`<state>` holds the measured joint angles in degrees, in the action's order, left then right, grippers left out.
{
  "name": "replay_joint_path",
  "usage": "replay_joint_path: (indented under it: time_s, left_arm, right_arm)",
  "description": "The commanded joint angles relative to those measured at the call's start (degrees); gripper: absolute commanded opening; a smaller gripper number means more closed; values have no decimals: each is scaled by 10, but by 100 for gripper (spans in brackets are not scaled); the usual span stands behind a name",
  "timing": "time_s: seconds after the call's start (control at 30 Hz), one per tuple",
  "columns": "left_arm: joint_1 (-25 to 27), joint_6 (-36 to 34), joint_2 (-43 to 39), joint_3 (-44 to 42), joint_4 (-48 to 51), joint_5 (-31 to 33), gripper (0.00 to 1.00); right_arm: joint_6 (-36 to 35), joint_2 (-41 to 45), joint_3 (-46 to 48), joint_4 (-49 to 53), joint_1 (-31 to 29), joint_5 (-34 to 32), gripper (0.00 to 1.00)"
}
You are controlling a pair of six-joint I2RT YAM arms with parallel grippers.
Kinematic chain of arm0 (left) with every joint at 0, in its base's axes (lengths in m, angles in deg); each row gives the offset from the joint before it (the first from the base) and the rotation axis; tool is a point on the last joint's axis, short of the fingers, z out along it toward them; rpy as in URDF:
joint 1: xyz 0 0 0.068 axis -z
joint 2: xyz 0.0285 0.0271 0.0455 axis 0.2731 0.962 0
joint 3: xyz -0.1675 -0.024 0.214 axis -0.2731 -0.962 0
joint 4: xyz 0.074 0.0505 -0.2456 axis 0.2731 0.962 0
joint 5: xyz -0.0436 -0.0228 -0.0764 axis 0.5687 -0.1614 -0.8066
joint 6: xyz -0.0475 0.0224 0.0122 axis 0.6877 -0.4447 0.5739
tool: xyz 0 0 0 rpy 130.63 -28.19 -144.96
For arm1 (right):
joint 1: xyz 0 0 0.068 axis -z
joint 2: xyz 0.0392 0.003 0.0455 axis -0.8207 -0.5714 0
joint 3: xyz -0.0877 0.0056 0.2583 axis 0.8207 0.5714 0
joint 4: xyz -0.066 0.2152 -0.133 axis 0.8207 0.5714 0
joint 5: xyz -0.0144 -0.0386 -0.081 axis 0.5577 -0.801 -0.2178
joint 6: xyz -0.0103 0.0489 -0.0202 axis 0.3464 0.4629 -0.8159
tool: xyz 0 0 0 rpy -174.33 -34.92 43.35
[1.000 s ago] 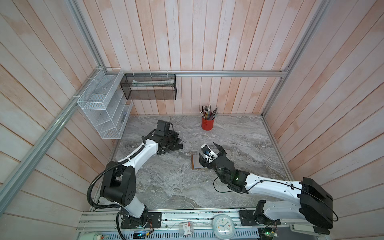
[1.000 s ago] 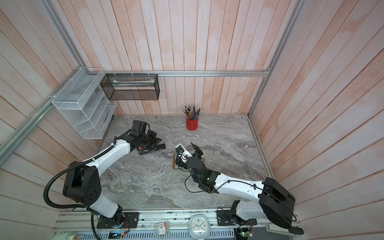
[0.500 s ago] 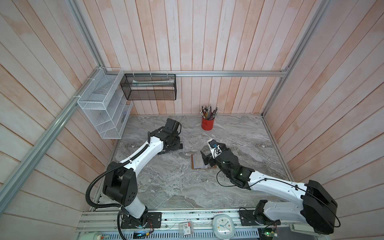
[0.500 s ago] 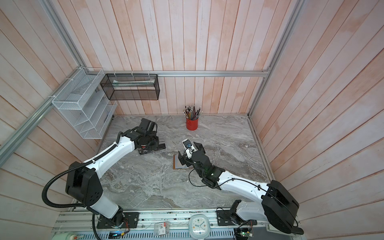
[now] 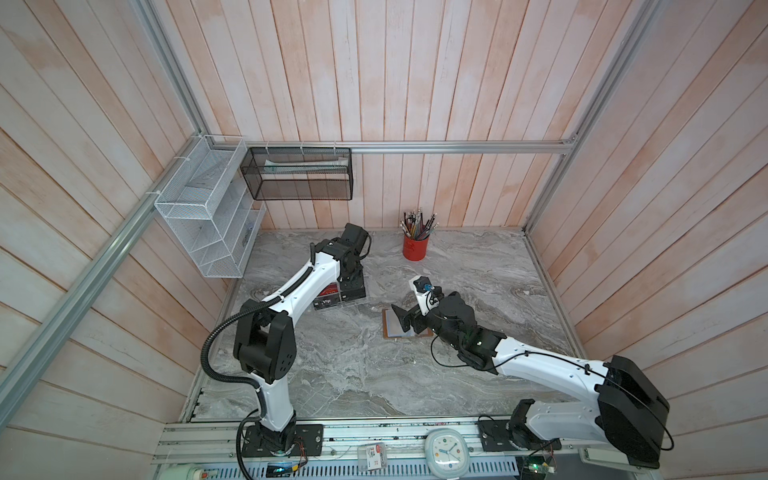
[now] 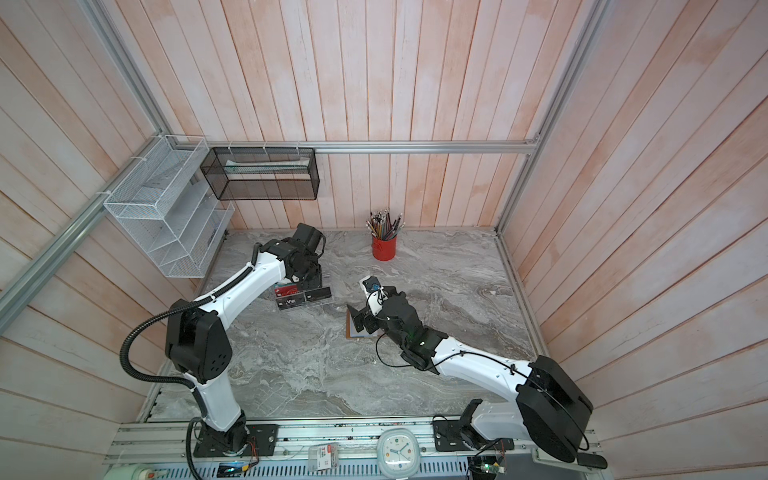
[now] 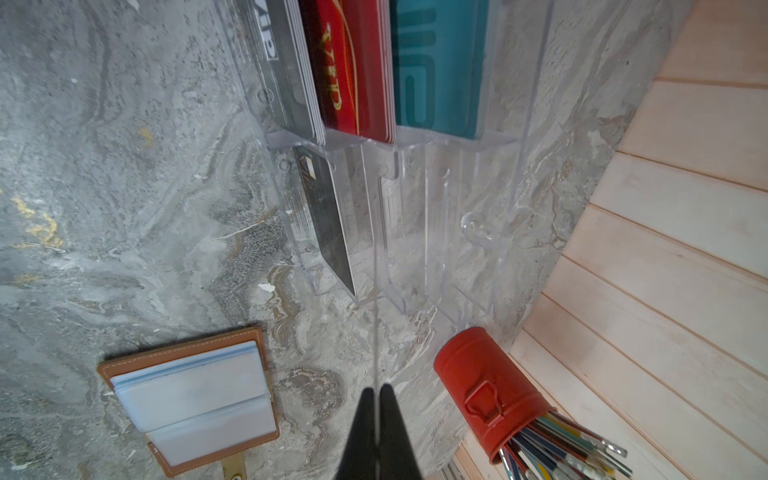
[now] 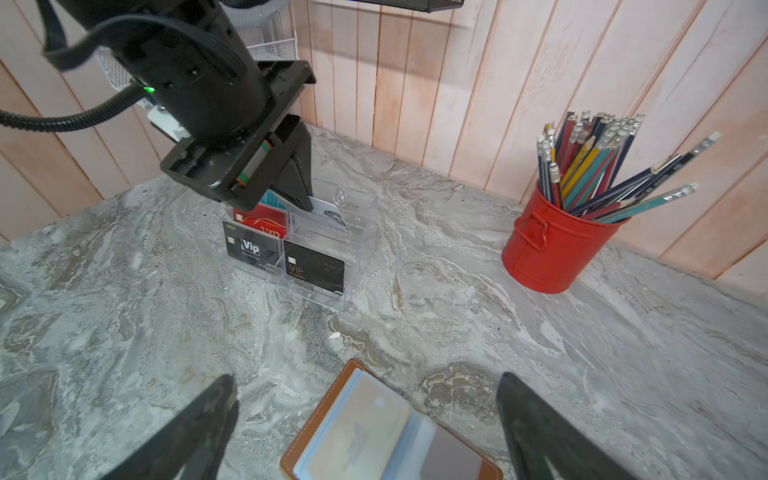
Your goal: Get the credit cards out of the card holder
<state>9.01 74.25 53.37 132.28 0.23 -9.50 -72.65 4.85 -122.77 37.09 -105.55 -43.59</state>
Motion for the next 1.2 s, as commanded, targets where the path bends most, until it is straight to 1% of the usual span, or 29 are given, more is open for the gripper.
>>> replay_joint_path:
  time_s: [0.0,0.2,0.3,0.5,0.7,0.9,1.17]
  left_arm:
    - [-9,139,19,17,49,8,0]
    - [-15,176,34,8,39,1,0]
    - [-22,172,43,8,19,-10,0]
    - [-26,177,63,14,11,-23,0]
    - [-31,185,76,15,-21,-27,0]
    - [-31,192,90,27,-5,-29,0]
    - [-31,197,86,26,8,-12,0]
  right_arm:
    - [16,-2,-9,-23,12,24,98]
    - [29,5,3,-37,37,51,98]
    - [32,7,5,-39,41,59,98]
    - [36,-5,11,-49,44,67,98]
    - [40,-16,9,-52,45,83,98]
    - [39,-26,7,-58,48,85,98]
    - [43,-34,10,-66,53,93,98]
